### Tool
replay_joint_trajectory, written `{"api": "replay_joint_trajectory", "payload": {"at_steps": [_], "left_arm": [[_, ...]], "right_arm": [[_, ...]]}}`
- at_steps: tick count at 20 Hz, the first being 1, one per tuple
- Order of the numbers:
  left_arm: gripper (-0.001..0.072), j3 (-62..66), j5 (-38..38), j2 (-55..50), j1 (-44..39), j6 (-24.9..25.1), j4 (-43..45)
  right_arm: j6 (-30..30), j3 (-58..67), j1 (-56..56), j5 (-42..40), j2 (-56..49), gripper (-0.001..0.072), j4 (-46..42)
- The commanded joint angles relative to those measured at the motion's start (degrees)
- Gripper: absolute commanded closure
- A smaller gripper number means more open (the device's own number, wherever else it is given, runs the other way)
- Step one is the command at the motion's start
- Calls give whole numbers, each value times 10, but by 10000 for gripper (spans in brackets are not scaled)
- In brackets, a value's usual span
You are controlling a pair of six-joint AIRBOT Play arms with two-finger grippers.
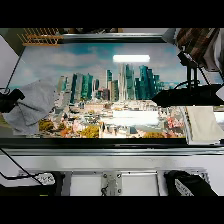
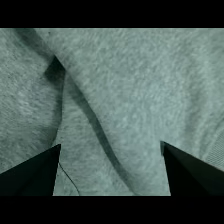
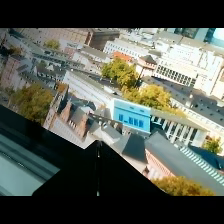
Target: Fold the clothes and pants, and hang the long-sleeved shirts on hangers.
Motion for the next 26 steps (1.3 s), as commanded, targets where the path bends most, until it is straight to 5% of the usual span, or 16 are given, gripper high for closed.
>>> {"api": "replay_joint_trajectory", "payload": {"at_steps": [1,11,12,13,14,16,19,26], "left_arm": [[12,-9,50,-57,12,-7,3],[15,-9,40,-111,11,-8,1],[247,-9,31,-109,11,-12,-14],[574,-9,30,-102,11,-12,-38],[698,-9,35,-86,9,-10,-66],[698,-9,64,-36,-11,16,-128],[698,24,45,53,-90,77,-198],[697,57,25,179,-435,99,-197]], "right_arm": [[0,0,0,0,0,690,0],[0,0,0,0,0,690,0],[0,0,0,0,0,690,0],[0,0,0,0,0,690,0],[0,0,0,0,0,690,0],[-3,0,0,0,0,690,0],[-93,0,-2,0,0,690,-13],[-85,0,-1,-30,-4,690,18]]}}
